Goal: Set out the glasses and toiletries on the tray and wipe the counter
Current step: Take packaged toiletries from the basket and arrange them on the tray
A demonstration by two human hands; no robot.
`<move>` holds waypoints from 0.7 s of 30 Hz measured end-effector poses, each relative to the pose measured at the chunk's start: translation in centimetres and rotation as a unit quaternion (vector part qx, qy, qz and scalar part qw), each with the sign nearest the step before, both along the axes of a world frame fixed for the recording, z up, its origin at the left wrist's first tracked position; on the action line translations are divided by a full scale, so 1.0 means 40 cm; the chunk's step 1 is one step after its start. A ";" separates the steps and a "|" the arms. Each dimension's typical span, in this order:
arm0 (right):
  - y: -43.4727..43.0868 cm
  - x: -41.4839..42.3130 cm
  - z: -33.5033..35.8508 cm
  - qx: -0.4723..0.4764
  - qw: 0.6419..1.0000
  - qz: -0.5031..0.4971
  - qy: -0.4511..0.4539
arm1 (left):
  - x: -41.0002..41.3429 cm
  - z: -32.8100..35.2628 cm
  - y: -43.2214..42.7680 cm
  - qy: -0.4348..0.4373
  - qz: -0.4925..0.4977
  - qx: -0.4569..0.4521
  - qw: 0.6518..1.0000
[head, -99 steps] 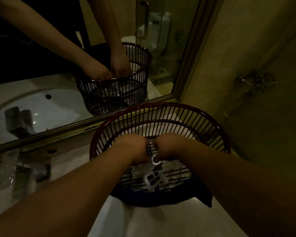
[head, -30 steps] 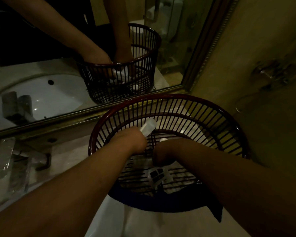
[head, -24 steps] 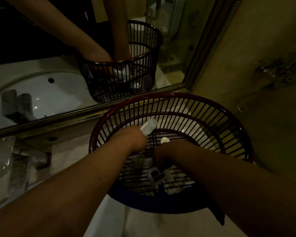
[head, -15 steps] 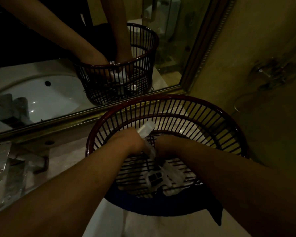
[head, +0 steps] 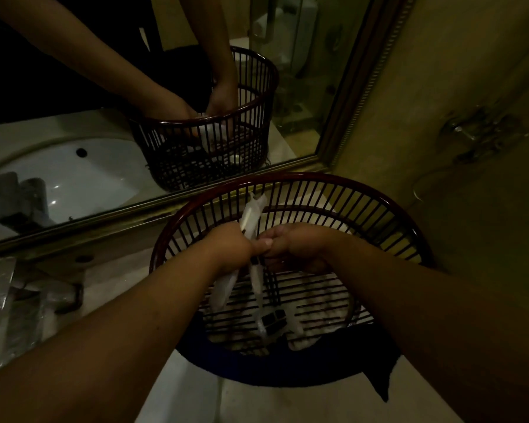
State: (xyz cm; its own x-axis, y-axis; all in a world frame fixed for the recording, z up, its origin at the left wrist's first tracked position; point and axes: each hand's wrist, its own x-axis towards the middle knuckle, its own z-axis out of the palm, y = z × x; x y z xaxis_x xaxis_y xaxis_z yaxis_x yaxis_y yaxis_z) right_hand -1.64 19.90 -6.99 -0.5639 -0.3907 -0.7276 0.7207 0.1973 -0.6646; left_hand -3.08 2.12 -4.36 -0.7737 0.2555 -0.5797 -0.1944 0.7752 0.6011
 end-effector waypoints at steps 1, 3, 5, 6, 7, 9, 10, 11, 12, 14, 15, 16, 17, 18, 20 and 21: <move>0.002 0.005 -0.001 -0.022 1.000 0.003 -0.004 | -0.002 0.001 0.001 -0.013 0.014 0.013 1.000; -0.003 0.009 0.000 -0.025 0.999 -0.021 -0.019 | -0.006 0.002 0.002 -0.026 0.014 0.005 1.000; -0.013 0.002 -0.009 0.077 0.997 -0.028 0.004 | -0.006 0.004 0.000 -0.009 -0.013 -0.031 0.999; -0.023 0.001 -0.011 0.175 0.983 0.039 0.035 | -0.005 0.004 -0.002 0.005 -0.024 -0.042 0.999; -0.032 0.002 -0.014 0.271 0.948 0.152 0.065 | -0.004 0.004 -0.003 0.015 -0.030 -0.046 0.998; -0.058 0.022 -0.034 0.351 0.865 0.346 0.094 | 0.002 0.003 -0.003 0.026 -0.044 -0.053 0.997; -0.074 0.038 -0.050 0.357 0.836 0.407 0.089 | 0.006 0.000 -0.002 0.026 -0.052 -0.062 0.996; -0.089 0.053 -0.066 0.356 0.815 0.451 0.074 | 0.011 -0.002 -0.001 0.023 -0.056 -0.073 0.995; -0.103 0.065 -0.081 0.357 0.794 0.489 0.059 | 0.014 -0.006 0.000 0.022 -0.058 -0.085 0.994; -0.122 0.077 -0.104 0.367 0.762 0.533 0.039 | 0.017 -0.006 0.001 0.024 -0.064 -0.110 0.992; -0.127 0.079 -0.110 0.371 0.755 0.539 0.035 | 0.017 -0.003 0.001 0.028 -0.074 -0.123 0.989; -0.130 0.080 -0.111 0.374 0.753 0.540 0.028 | 0.015 -0.001 0.001 0.034 -0.089 -0.138 0.986; -0.130 0.081 -0.111 0.374 0.757 0.536 0.027 | 0.012 0.002 0.000 0.040 -0.108 -0.153 0.982; -0.127 0.081 -0.109 0.373 0.763 0.527 0.028 | 0.010 0.003 0.000 0.048 -0.123 -0.165 0.977; -0.114 0.072 -0.097 0.365 0.792 0.488 0.026 | 0.009 0.001 -0.003 0.057 -0.131 -0.172 0.975; -0.102 0.062 -0.086 0.355 0.819 0.450 0.021 | 0.009 0.000 -0.004 0.059 -0.127 -0.169 0.976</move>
State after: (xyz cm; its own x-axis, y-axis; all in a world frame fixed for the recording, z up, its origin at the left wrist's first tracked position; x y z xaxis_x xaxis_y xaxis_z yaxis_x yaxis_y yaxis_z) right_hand 0.82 15.84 -10.43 -0.3114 -0.1488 -0.9385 0.0504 0.9837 -0.1727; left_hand -2.73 1.97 -4.36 -0.7769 0.2579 -0.5744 0.0860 0.9472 0.3090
